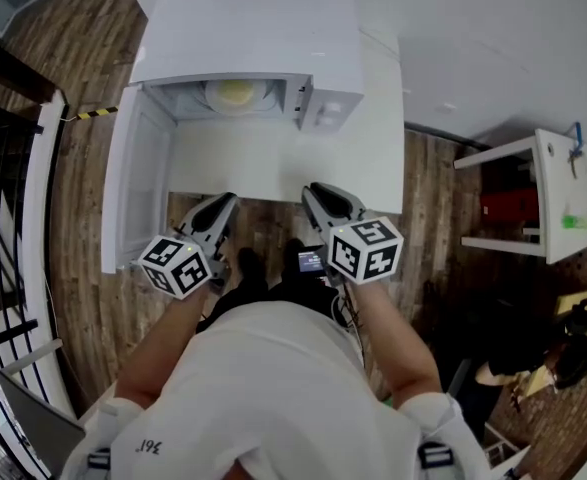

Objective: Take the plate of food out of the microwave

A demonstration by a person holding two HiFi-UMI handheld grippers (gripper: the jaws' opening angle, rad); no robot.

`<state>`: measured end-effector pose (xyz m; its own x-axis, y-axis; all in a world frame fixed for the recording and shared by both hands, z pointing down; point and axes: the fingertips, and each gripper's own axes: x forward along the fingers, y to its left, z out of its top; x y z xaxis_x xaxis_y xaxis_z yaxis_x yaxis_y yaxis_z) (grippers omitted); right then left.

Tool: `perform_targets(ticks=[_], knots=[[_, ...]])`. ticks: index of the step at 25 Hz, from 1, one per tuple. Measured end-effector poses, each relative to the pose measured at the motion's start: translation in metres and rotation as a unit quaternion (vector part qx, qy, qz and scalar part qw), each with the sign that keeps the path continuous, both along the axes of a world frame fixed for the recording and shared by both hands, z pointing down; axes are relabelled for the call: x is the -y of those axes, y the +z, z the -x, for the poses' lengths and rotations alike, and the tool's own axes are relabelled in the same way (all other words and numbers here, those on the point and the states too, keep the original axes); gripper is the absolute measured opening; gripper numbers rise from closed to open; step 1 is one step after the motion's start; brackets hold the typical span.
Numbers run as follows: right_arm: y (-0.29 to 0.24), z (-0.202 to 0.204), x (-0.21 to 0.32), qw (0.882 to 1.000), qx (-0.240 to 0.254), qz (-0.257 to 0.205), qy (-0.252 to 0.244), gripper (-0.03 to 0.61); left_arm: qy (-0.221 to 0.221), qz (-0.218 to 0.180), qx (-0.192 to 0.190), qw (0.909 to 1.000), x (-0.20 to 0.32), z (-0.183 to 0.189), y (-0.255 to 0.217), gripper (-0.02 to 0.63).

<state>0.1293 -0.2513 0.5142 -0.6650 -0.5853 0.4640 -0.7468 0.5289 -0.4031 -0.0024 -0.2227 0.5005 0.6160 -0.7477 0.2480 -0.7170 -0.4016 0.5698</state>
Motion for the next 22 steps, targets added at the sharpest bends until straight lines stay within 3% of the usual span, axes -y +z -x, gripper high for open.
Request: perform_targets(ticks=[9,22], knots=[[0.004,0.04,0.065,0.999,-0.019,-0.028,-0.015,0.058,-0.023,-0.001,0.023,0.9995,0.06,0.016,0.015,0.009],[0.041,0.087,0.134,0.999,-0.049,-0.006,-0.009,0.058,-0.037,0.024,0.048,0.9978,0.123,0.038,0.049,0.009]])
